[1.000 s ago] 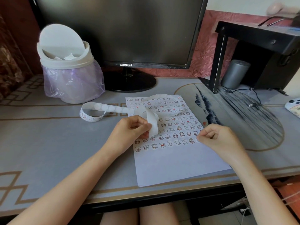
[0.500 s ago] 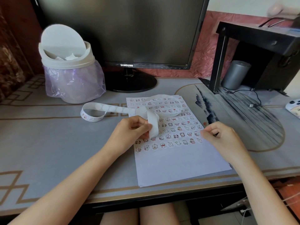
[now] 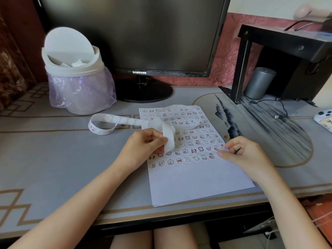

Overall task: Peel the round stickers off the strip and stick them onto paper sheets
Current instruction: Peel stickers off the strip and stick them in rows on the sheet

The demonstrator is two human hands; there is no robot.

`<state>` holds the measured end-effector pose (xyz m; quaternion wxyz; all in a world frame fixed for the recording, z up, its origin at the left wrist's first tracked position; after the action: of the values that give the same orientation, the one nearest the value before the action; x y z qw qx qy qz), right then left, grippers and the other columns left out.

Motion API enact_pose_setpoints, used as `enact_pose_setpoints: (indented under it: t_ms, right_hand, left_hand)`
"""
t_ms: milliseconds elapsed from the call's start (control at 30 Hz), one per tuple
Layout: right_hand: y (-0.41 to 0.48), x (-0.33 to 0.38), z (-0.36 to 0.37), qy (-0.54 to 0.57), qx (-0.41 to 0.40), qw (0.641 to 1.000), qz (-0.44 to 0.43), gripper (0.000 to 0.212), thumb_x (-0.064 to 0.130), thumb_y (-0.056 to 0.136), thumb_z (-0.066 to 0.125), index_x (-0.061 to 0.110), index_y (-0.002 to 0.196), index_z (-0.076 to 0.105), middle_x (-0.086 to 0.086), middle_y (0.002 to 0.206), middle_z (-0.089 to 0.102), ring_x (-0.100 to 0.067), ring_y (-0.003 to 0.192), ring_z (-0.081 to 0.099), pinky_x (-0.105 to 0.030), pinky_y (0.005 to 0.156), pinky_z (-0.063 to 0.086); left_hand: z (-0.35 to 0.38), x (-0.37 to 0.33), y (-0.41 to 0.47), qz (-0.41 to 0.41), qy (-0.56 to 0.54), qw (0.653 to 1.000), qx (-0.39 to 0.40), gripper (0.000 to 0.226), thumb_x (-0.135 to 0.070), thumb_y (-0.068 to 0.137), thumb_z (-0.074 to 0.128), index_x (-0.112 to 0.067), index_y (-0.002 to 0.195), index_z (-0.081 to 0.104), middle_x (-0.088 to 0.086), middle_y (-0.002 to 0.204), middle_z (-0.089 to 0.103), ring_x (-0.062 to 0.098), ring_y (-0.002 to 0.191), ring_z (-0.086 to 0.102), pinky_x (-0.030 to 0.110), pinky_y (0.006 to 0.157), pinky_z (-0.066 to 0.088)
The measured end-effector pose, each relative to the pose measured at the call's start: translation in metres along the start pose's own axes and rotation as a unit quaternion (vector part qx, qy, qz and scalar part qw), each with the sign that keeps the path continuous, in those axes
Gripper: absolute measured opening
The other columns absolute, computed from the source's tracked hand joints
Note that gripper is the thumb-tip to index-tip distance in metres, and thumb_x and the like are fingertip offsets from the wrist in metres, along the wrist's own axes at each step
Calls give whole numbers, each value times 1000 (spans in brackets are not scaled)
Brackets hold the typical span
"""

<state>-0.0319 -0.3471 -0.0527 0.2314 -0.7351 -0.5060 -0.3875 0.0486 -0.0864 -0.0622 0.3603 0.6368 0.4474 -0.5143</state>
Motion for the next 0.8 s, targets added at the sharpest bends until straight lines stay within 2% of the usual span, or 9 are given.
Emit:
enact_pose_setpoints:
  t_ms: [167, 267, 333, 433, 533, 667, 800]
  right_hand:
    - [-1, 0, -1, -1, 20, 1000, -4, 15, 8, 79, 73, 15, 86, 62, -6, 81, 60, -14, 62, 47, -24, 60, 39]
    - [-2, -1, -2, 13, 15, 1000, 1, 12, 13, 80, 74, 12, 86, 63, -5, 78, 60, -13, 61, 47, -24, 59, 39]
    - [-1, -1, -1, 16, 8, 1000, 4, 19, 18, 76, 78, 11, 85, 63, -3, 73, 59, -11, 58, 46, -20, 54, 36]
    - [1, -3, 0, 6, -3, 1000, 5, 17, 15, 76, 78, 11, 82, 62, 0, 67, 54, -9, 53, 42, -12, 44, 31]
    - [3, -3, -2, -25, -28, 999, -4, 11, 15, 80, 74, 13, 80, 63, 2, 66, 56, -8, 52, 44, -20, 49, 31]
    - [2, -1, -2, -29, -41, 999, -3, 19, 28, 76, 78, 17, 79, 62, 4, 67, 59, -8, 56, 48, -25, 54, 33]
    - [3, -2, 0, -60, -43, 997, -2, 14, 22, 79, 75, 16, 80, 62, 7, 64, 57, -7, 54, 47, -25, 56, 34]
  left_hand:
    - [0, 0, 0, 0, -1, 1000, -1, 12, -17, 89, 64, -10, 80, 65, 1, 70, 70, 14, 68, 66, 27, 82, 54]
    - [1, -1, 0, 1, 6, 1000, -2, 11, -18, 89, 64, -11, 81, 65, 0, 70, 70, 13, 69, 66, 24, 80, 54]
    - [1, -1, 0, 0, 3, 1000, -1, 11, -18, 89, 64, -11, 80, 65, -1, 69, 69, 13, 68, 66, 24, 80, 54]
    - [0, -1, 0, 1, 0, 1000, 0, 12, -18, 89, 64, -11, 79, 65, -1, 68, 69, 14, 68, 66, 25, 81, 54]
    - [0, -1, 0, 2, -4, 1000, 1, 12, -17, 89, 64, -10, 79, 65, -1, 67, 69, 13, 67, 65, 24, 80, 54]
    - [1, -2, 0, 5, -3, 1000, 1, 12, -17, 89, 64, -9, 80, 64, -1, 67, 68, 11, 65, 64, 19, 75, 53]
    - [1, -1, 0, 6, -5, 1000, 1, 12, -17, 89, 64, -9, 81, 65, -1, 67, 68, 11, 65, 65, 19, 75, 54]
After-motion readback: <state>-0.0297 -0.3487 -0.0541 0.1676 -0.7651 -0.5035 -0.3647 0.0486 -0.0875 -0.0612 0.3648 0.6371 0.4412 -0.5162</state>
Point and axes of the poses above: each hand's wrist, its own y-axis towards the middle knuckle, its own z-axis out of the palm, x = y × z, the point moved 8 cm from there along y, towards the middle knuckle
